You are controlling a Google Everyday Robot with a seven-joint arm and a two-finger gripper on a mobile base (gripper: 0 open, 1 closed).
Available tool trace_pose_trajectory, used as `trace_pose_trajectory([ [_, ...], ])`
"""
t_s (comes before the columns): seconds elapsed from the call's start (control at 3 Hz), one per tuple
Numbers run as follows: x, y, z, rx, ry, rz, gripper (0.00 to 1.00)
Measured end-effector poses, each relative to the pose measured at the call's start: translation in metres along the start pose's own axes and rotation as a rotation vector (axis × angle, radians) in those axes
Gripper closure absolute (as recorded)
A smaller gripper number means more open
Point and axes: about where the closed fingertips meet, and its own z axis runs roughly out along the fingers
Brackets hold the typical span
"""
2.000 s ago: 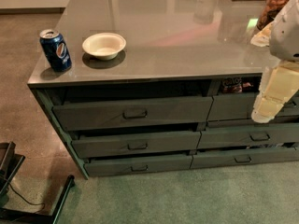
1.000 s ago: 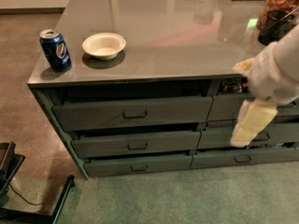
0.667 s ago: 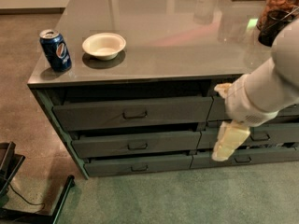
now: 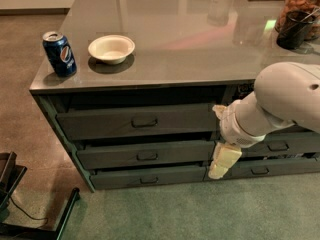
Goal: Open middle drawer
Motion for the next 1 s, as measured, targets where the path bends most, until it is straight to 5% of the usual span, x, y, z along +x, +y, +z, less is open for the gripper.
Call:
trace_pose_trajectory([
  [1.0, 0.030, 0.012, 0.127, 0.003, -0.004, -0.015, 0.00],
])
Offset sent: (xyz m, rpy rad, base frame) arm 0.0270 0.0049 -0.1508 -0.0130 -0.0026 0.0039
